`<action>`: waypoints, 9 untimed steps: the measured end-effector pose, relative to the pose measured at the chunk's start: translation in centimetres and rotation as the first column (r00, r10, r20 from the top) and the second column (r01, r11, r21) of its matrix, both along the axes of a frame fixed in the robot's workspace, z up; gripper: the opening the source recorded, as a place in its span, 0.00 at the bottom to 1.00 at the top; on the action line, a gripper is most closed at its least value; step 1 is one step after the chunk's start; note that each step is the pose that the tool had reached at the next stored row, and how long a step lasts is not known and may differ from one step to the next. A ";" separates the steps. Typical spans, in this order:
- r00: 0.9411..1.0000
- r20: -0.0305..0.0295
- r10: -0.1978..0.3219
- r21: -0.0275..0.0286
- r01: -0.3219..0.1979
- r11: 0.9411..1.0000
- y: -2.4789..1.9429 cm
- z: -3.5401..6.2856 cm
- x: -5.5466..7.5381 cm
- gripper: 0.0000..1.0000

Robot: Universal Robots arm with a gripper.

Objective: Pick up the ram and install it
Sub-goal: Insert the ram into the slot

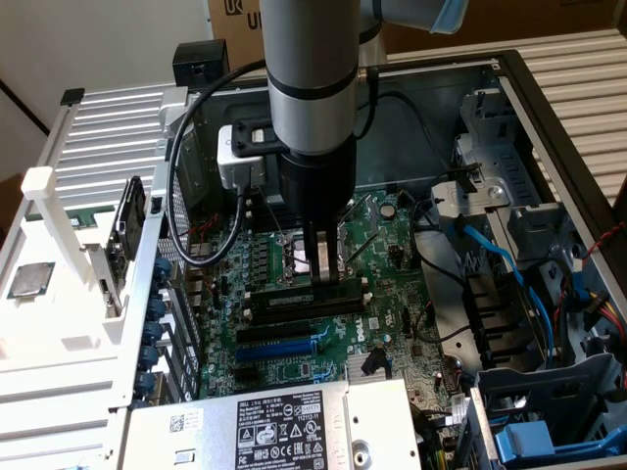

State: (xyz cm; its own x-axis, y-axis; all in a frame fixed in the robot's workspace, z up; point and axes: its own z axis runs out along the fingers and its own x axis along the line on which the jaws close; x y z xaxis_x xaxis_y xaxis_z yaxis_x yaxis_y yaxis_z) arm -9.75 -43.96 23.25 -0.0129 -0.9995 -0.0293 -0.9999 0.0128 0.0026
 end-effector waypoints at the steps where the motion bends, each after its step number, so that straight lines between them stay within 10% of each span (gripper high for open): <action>1: 1.000 0.000 0.000 0.000 0.000 1.000 -0.02 -0.01 0.0 0.13; 9: 1.000 0.002 0.000 -0.001 0.000 1.000 0.00 -0.04 -0.1 0.13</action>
State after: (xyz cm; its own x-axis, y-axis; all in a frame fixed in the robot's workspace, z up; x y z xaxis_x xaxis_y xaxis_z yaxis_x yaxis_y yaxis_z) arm -9.89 -43.96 23.21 -0.0127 -0.9995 -0.0281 -0.9999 0.0127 0.0004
